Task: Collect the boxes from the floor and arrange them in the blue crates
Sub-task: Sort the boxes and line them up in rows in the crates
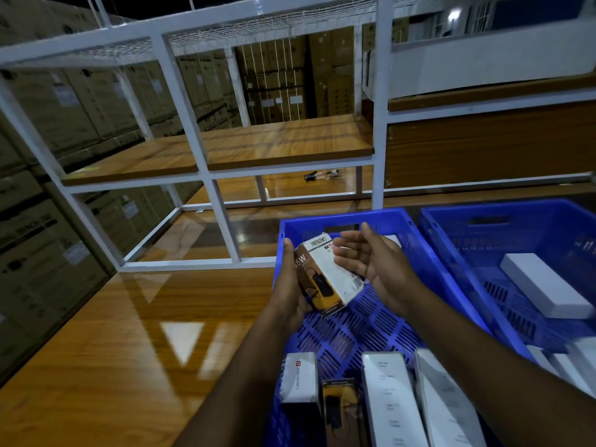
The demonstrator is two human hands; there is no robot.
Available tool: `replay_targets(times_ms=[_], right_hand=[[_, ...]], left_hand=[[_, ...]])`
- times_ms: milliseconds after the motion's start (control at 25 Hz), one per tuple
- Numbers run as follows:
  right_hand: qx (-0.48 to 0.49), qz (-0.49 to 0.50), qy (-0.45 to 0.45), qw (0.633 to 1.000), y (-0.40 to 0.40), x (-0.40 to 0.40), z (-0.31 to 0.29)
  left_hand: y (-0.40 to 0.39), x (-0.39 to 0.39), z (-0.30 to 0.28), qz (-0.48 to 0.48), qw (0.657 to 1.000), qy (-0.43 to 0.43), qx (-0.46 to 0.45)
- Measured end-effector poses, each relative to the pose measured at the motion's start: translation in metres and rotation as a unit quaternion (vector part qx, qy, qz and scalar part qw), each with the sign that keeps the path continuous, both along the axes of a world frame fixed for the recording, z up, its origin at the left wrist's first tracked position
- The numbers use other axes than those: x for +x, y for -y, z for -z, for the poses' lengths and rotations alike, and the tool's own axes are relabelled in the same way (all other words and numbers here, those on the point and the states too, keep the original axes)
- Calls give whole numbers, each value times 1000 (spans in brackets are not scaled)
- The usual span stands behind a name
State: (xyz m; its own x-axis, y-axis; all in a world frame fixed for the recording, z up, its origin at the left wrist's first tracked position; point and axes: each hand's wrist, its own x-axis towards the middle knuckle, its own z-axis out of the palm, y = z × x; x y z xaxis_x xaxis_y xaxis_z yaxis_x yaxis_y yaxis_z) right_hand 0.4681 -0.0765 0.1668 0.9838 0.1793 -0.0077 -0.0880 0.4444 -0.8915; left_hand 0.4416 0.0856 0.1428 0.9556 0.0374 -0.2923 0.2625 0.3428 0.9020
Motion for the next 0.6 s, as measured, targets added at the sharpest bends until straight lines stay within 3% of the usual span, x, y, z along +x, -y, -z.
replay_targets(times_ms=[160,280,400,520,600], right_hand=[[-197,-61,103,973,-2,-2,9],[-344,-103,211,909,-2,-3,17],[-485,-64,286,824,-2,-2,23],[-548,-6,314,776,0,5,24],[-557,10,295,776,3,16,23]], left_hand=[[3,-3,-1,-6,991,12,133],[6,-3,0,-30,979,41,199],[10,0,7,-75,949,77,297],[12,0,9,-103,912,100,384],[10,-6,3,-114,890,131,421]])
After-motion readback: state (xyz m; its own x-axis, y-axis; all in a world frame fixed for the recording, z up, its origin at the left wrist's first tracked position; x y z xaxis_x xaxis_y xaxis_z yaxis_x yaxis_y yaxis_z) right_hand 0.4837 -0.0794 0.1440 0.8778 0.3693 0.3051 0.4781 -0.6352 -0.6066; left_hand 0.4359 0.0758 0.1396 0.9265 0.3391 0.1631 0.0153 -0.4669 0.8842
